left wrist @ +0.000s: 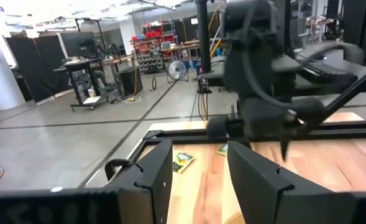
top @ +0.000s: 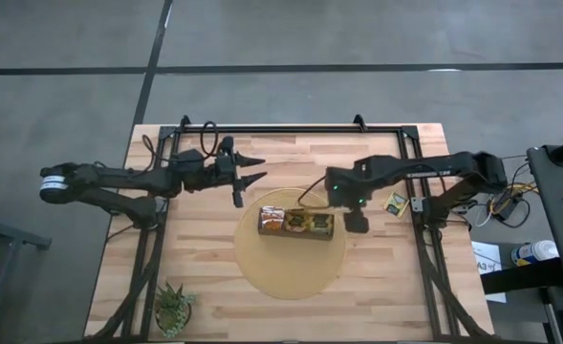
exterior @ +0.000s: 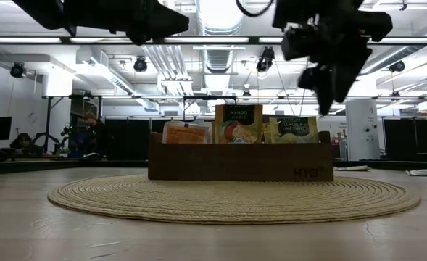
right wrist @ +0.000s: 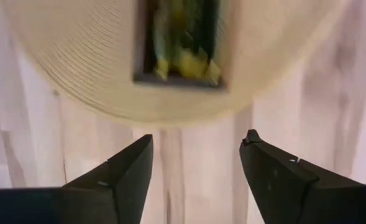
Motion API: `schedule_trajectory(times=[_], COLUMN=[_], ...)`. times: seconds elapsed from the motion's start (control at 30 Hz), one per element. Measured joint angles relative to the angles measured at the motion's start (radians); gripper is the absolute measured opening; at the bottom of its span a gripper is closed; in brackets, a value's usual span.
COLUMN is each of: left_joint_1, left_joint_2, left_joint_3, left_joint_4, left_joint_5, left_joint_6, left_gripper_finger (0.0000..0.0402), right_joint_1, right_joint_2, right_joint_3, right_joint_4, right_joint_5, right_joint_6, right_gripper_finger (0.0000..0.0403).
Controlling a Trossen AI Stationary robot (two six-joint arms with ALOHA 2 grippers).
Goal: Pick & Place Tea
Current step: Put the yellow tea bag into the right section of the wooden organizer
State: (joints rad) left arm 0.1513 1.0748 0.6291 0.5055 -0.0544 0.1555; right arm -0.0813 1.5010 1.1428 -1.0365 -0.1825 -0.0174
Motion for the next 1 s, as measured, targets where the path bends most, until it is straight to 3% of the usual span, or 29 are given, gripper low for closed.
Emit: schedule_trajectory(times=[0.47, 0.63, 1.0], left_joint_1=[0.000, 0.000, 0.000], left_joint_2=[0.000, 0.000, 0.000], left_joint_3=[-0.062, -0.064, -0.064], left_joint_4=[0.032, 0.054, 0.056], left_joint_5=[0.000, 0.000, 0.002], left_joint_6=[0.001, 0.008, 0.009], left_gripper_finger=[0.0148, 0.0148, 0.0148], right_joint_1=[-0.319, -0.403, -0.541], right_joint_2=[-0.308, -0.302, -0.149], right_joint_3=[-0.374, -0.443, -0.461], right_joint_4=[-0.106, -0.192, -0.192], right_joint_5=[0.008, 0.086, 0.071], right_joint_6=[0.190, 0.242, 0.260], right_gripper_finger=[0.0247, 0.0249, 0.0249])
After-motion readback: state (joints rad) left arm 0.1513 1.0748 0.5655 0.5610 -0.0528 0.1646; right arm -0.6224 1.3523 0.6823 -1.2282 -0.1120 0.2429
